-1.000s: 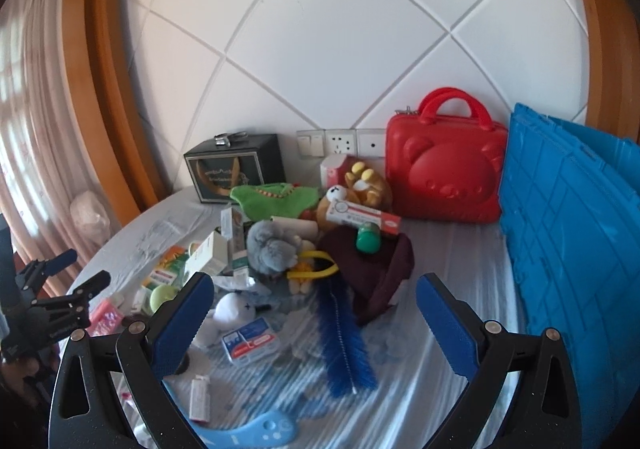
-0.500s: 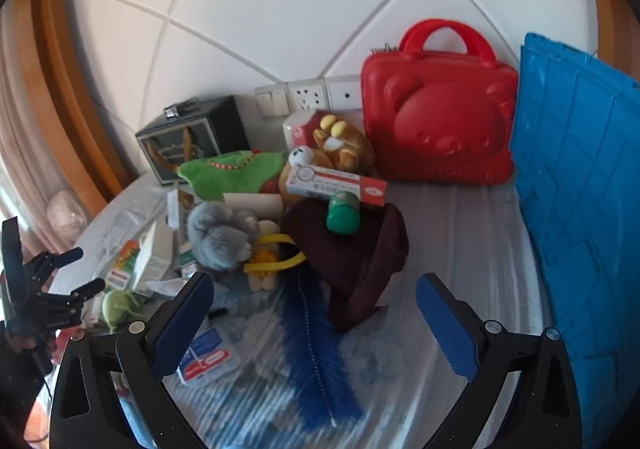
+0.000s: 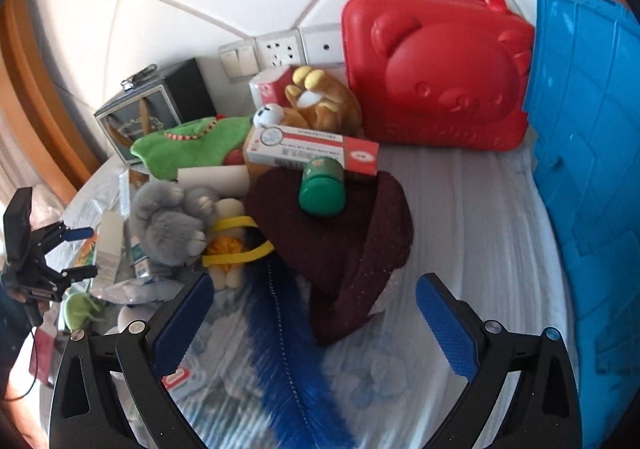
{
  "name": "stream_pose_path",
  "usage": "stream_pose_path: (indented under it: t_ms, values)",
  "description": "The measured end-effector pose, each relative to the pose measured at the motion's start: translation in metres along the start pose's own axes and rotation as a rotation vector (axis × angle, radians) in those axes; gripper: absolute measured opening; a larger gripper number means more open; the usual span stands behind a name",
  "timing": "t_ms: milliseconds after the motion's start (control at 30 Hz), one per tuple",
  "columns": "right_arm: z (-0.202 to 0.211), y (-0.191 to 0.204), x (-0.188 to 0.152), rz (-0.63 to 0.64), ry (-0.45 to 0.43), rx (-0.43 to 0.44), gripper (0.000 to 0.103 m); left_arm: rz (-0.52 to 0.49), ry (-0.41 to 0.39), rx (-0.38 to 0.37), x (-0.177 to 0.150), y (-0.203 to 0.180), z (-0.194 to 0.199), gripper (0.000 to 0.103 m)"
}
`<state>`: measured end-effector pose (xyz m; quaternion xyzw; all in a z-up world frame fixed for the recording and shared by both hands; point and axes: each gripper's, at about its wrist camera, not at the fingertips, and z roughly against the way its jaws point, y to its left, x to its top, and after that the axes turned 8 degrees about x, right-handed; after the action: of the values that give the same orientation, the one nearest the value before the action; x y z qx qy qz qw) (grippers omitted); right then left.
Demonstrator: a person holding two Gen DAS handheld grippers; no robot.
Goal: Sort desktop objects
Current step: 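Grasp the white sweat patch box with left tool while right tool grasps the maroon sock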
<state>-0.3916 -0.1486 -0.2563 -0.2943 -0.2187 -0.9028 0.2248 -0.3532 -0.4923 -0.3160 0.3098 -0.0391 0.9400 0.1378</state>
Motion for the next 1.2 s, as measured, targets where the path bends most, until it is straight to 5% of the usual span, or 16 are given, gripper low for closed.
stream_pose_path:
  t_ms: [267,400,567,767,800,900,967,1200]
  values:
    - [-0.024,-0.004,0.004,-0.007,0.035,-0.007,0.102,-0.062,0.037,-0.104,0.006,0.006,-0.013,0.085]
    - [-0.034,-0.007,0.004,-0.028,0.053,0.006,0.102,-0.066,0.110,-0.072,0.004,0.008,-0.037,0.084]
    - [-0.040,-0.019,0.003,-0.019,0.035,-0.041,0.102,-0.067,0.064,-0.091,0.000,-0.002,-0.032,0.081]
    - [-0.073,-0.052,0.003,-0.103,0.059,-0.026,0.101,-0.060,0.047,-0.027,-0.002,-0.010,-0.029,0.081]
    - [-0.081,-0.055,0.004,-0.107,0.068,-0.021,0.094,-0.056,0.046,-0.020,-0.002,-0.010,-0.029,0.081]
    - [-0.108,-0.069,0.007,-0.162,0.127,0.053,0.024,-0.043,0.049,0.009,-0.001,-0.016,-0.027,0.080]
    - [-0.106,-0.068,0.009,-0.198,0.119,0.065,0.014,-0.029,0.038,0.021,-0.002,-0.018,-0.021,0.080]
    - [-0.011,-0.008,0.021,-0.004,-0.031,0.146,0.012,0.035,-0.074,0.050,-0.003,-0.032,0.021,0.080]
